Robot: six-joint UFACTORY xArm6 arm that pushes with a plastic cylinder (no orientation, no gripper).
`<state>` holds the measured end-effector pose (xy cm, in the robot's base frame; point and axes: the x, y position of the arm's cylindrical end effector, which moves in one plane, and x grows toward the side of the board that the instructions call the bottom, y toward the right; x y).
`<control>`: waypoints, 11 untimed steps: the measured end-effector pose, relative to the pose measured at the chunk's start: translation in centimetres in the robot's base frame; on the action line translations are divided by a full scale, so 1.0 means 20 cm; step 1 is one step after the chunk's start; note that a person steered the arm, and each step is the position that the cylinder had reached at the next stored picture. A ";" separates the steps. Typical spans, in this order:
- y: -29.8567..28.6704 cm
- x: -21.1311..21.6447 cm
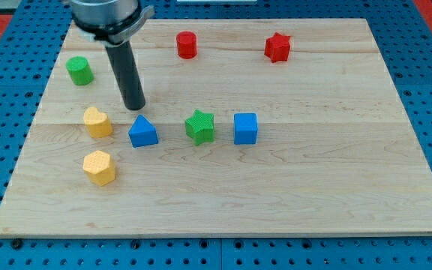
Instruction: Point at the green circle
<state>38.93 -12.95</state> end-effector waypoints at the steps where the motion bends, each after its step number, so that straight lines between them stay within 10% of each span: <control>1: -0.04 -0.25; 10: -0.53 -0.66; 11: -0.66 -0.24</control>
